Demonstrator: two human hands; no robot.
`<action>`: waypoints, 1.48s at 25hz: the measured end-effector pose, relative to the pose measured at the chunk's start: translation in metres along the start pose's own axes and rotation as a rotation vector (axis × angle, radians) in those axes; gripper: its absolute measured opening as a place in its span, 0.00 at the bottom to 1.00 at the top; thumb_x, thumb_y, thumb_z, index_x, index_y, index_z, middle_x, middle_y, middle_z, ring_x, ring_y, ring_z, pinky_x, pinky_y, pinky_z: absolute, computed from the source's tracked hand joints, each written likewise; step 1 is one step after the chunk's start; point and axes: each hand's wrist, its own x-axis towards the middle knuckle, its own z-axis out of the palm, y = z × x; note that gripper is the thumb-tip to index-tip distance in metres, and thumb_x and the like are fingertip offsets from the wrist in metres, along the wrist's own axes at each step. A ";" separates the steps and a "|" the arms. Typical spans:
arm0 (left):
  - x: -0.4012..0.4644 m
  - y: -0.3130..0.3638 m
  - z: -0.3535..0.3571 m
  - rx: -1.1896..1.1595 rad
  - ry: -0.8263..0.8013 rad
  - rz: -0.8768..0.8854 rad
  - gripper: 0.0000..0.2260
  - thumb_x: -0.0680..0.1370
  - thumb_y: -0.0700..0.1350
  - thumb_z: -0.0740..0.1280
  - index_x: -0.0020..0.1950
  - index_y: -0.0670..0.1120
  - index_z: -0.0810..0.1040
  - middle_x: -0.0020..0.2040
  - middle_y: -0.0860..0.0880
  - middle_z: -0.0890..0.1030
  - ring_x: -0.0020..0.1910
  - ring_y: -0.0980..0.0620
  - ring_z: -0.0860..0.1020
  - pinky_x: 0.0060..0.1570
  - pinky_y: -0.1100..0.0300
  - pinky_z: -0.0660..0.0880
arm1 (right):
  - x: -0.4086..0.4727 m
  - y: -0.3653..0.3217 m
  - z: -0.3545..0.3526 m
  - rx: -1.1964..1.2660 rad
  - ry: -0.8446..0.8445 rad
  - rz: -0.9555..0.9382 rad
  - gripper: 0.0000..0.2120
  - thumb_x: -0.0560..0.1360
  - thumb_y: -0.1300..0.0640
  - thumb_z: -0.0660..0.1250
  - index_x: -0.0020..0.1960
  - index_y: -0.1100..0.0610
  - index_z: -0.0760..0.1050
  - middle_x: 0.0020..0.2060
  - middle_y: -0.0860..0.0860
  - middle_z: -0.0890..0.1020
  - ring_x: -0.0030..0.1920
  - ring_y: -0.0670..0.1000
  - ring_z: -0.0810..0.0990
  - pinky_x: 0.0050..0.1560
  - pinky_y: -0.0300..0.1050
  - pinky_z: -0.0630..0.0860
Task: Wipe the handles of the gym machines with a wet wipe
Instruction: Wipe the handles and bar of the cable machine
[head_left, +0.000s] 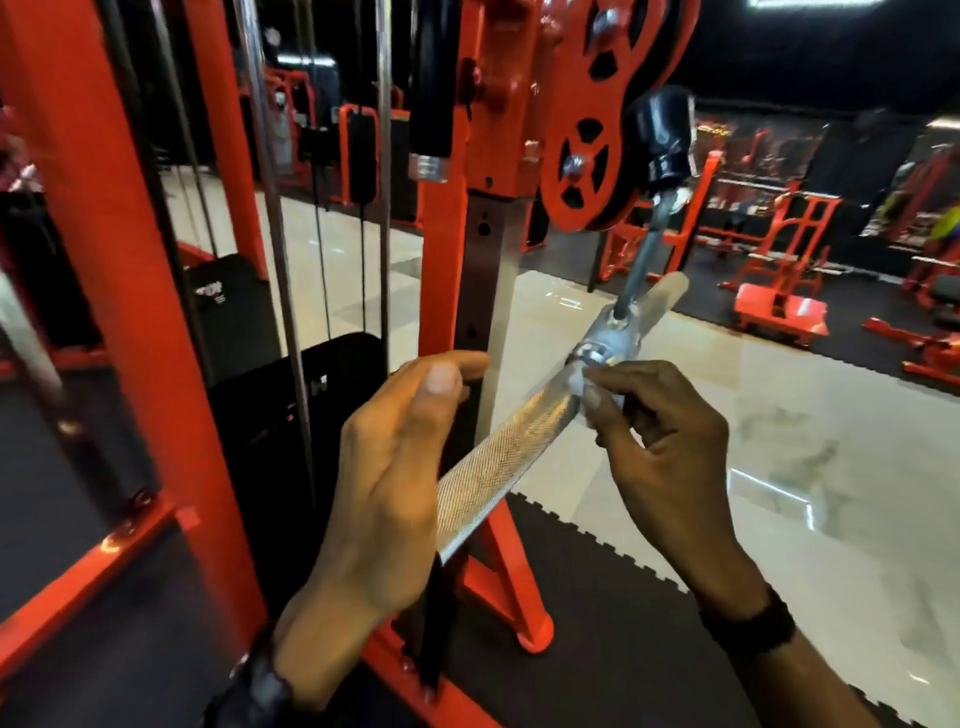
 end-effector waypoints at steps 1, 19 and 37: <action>0.002 -0.003 -0.001 -0.001 0.028 -0.046 0.22 0.80 0.59 0.52 0.57 0.50 0.82 0.55 0.54 0.83 0.57 0.51 0.80 0.58 0.54 0.75 | 0.000 0.002 0.003 0.009 0.015 -0.012 0.07 0.76 0.61 0.71 0.53 0.57 0.83 0.47 0.51 0.81 0.45 0.51 0.81 0.41 0.49 0.81; -0.027 0.014 0.039 -0.226 0.367 -0.369 0.31 0.82 0.62 0.49 0.58 0.38 0.80 0.55 0.37 0.83 0.53 0.40 0.81 0.58 0.45 0.75 | -0.085 -0.060 0.003 0.501 -0.173 -0.270 0.08 0.74 0.67 0.72 0.53 0.64 0.82 0.48 0.56 0.79 0.51 0.46 0.78 0.55 0.38 0.76; -0.074 0.026 0.013 0.288 0.379 -0.124 0.03 0.77 0.42 0.71 0.46 0.43 0.83 0.39 0.45 0.84 0.33 0.45 0.82 0.33 0.53 0.80 | -0.078 -0.051 0.010 0.375 -0.119 -0.314 0.08 0.74 0.67 0.71 0.53 0.63 0.82 0.46 0.56 0.79 0.49 0.42 0.74 0.54 0.28 0.69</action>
